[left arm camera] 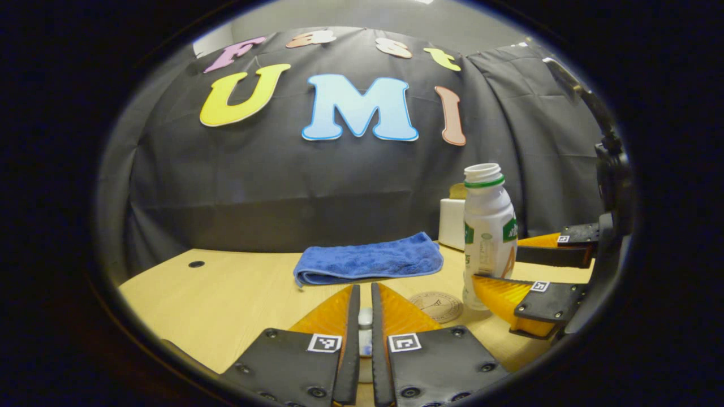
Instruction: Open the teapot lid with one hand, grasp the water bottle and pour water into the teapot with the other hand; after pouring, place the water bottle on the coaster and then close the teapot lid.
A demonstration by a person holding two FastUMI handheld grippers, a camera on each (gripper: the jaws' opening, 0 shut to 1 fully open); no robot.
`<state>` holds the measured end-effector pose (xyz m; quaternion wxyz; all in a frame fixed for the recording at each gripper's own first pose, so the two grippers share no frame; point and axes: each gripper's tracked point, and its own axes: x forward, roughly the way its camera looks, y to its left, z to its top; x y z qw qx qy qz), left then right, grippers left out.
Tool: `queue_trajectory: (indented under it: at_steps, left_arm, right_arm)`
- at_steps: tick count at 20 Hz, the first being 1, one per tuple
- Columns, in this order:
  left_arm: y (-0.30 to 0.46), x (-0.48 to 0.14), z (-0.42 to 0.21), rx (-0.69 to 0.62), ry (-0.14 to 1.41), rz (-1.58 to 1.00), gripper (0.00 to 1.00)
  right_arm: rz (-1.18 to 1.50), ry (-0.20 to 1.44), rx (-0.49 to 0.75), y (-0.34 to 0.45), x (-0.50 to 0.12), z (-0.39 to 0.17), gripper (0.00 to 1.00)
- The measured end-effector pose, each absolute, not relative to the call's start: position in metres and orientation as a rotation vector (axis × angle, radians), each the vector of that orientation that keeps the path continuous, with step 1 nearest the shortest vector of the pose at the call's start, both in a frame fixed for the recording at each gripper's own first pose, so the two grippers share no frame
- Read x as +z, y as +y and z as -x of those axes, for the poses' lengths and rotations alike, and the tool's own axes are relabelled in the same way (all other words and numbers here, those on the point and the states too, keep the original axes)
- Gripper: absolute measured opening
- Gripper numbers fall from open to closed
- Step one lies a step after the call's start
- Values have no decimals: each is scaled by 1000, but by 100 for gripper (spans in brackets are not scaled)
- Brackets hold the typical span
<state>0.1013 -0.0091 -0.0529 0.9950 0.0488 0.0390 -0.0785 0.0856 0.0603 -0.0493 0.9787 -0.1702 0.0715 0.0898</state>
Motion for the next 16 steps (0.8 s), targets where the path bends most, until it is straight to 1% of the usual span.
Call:
queue_trajectory:
  at_steps: [1, 12, 14, 15, 16]
  left_arm:
    - [-9, -53, -102, -154, 80, -105, 19]
    - [-7, -59, -104, -133, 90, -134, 19]
    - [-6, -58, -105, -129, 87, -133, 24]
    - [-6, -56, -104, -129, 84, -129, 31]
    - [-5, -54, -103, -127, 79, -125, 31]
  right_arm:
    - [341, 144, 180, 60, -48, -85, 74]
    - [338, 155, 181, 59, -52, -87, 74]
    - [336, 159, 179, 59, -53, -87, 74]
    - [334, 161, 180, 59, -54, -87, 74]
    - [331, 162, 180, 59, -55, -88, 74]
